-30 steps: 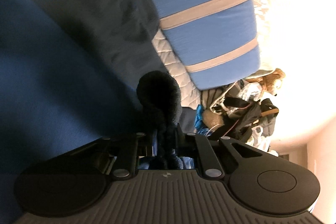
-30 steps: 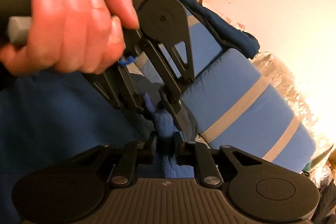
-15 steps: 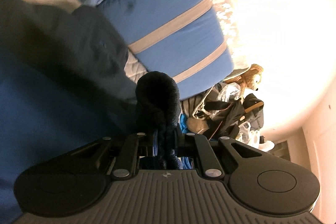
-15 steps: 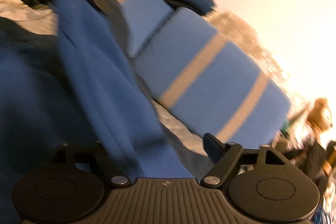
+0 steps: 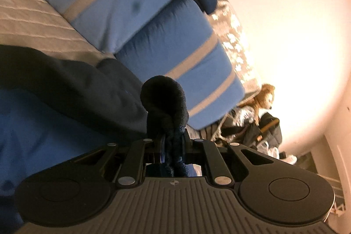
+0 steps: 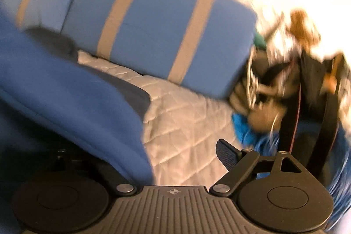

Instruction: Fold clothes

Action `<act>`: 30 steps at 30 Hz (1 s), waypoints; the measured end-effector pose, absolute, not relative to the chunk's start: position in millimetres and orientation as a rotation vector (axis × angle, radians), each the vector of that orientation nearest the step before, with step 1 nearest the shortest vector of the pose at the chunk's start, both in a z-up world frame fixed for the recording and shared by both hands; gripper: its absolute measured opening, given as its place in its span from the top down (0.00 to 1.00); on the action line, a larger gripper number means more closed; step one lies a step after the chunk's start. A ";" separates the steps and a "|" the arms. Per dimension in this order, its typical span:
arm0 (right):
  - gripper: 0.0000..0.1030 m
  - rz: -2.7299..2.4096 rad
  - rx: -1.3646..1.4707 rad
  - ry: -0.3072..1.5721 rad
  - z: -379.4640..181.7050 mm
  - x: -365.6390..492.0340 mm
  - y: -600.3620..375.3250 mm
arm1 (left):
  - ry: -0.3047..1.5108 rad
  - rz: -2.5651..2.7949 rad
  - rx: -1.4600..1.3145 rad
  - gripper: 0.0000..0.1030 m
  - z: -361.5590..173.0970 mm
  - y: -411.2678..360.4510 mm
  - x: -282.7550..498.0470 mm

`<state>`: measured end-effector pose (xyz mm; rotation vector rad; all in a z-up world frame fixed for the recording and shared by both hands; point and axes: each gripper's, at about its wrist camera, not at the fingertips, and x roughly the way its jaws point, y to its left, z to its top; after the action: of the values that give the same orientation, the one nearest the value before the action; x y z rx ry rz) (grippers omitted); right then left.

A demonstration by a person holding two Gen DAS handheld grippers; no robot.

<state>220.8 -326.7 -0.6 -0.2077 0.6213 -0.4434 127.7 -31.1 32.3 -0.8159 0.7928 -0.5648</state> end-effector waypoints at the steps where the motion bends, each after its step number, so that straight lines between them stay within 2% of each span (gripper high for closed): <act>1: 0.12 -0.432 -0.186 0.621 -1.6 217.4 -329.2 | 0.793 -0.556 -0.818 0.87 31.6 -25.4 127.5; 14: 0.11 -0.325 -0.195 0.665 -3.0 216.1 -324.7 | 0.817 -0.467 -0.810 0.88 12.4 25.4 129.5; 24: 0.11 -0.290 -0.393 0.642 -0.1 214.5 -300.6 | 0.842 -0.451 -0.756 0.88 -2.2 38.3 132.8; 30: 0.11 -0.269 -0.501 0.624 3.0 211.8 -287.1 | 0.887 -0.422 -0.585 0.87 -12.6 37.7 128.7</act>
<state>211.8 -287.1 3.0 -0.5015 0.6240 -0.2686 128.7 37.7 -12.6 -0.5847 0.8869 -0.4222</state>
